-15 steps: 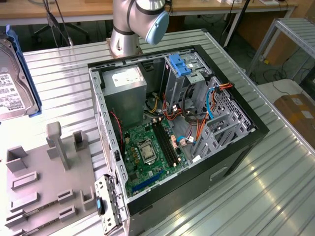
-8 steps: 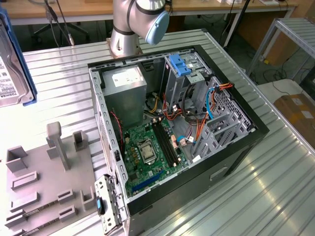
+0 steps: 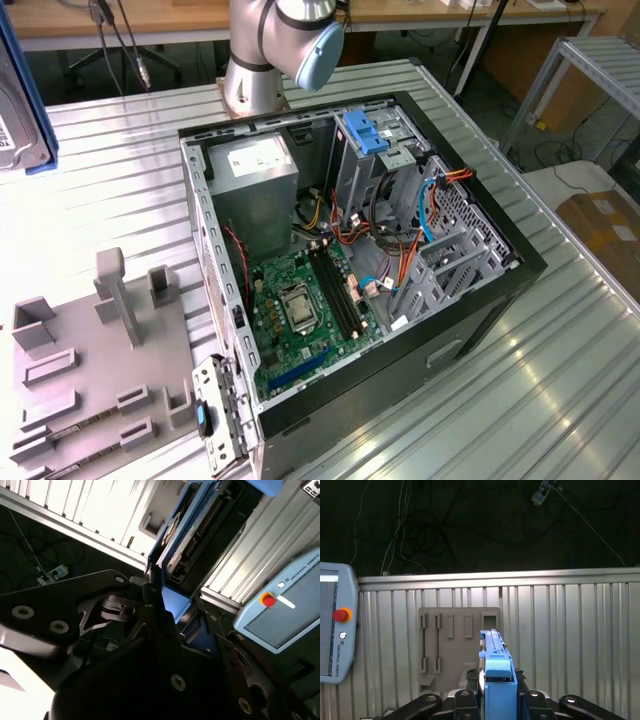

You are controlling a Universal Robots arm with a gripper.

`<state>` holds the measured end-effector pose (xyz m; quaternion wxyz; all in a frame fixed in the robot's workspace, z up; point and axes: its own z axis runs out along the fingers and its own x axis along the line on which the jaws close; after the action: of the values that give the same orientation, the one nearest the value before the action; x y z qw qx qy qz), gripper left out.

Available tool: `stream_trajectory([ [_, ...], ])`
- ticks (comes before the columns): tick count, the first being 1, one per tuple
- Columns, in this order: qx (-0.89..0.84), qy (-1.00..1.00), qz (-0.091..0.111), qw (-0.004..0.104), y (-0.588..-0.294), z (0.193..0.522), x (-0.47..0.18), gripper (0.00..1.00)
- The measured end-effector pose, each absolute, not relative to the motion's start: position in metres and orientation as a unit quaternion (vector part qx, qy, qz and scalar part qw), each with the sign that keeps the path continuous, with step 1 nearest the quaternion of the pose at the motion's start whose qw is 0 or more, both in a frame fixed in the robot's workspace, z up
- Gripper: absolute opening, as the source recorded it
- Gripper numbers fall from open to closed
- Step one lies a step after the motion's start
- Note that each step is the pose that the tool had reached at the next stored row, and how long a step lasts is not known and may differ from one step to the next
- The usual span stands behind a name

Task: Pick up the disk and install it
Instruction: 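Pick up the disk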

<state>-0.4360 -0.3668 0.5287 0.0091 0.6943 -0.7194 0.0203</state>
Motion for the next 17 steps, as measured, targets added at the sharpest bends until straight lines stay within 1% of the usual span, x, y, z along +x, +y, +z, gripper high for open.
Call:
stream_trajectory([
  [3,0.694,-0.719,0.020,0.009,-0.367,0.545,-0.436,0.37],
  [10,0.694,-0.719,0.020,0.009,-0.367,0.545,-0.436,0.37],
  [17,0.694,-0.719,0.020,0.009,-0.367,0.545,-0.420,0.37],
])
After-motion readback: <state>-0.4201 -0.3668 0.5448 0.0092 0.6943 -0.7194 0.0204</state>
